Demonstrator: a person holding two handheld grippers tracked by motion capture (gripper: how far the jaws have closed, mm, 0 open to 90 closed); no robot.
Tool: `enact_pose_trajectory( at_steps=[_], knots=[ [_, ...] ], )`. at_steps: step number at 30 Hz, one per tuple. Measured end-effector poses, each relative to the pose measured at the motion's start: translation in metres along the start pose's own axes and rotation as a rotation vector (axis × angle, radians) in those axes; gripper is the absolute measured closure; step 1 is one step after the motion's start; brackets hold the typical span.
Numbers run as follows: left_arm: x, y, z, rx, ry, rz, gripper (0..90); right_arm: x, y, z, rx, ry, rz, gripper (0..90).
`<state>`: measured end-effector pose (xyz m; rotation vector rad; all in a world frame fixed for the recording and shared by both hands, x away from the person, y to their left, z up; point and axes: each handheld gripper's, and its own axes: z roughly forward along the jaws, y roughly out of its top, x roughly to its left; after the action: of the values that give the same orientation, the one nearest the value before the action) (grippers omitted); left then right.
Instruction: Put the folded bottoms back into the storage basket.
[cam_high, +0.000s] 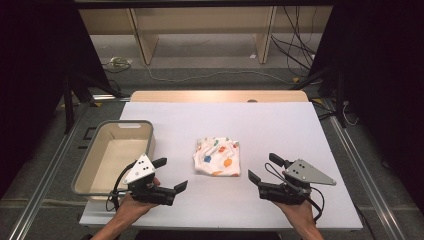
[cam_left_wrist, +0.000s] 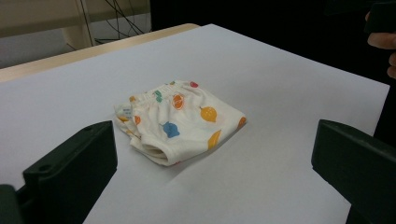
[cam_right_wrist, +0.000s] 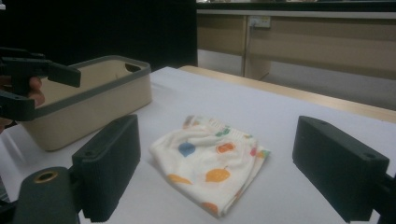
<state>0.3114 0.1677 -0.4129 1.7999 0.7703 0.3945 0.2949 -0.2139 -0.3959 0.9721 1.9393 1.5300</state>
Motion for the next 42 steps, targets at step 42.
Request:
enact_pose_trajectory(
  at_steps=[42],
  knots=[
    [-0.001,0.009,0.027,0.094,-0.037,-0.128,3.1,-0.015,0.01,0.026,0.04,0.015,0.014,16.4]
  ],
)
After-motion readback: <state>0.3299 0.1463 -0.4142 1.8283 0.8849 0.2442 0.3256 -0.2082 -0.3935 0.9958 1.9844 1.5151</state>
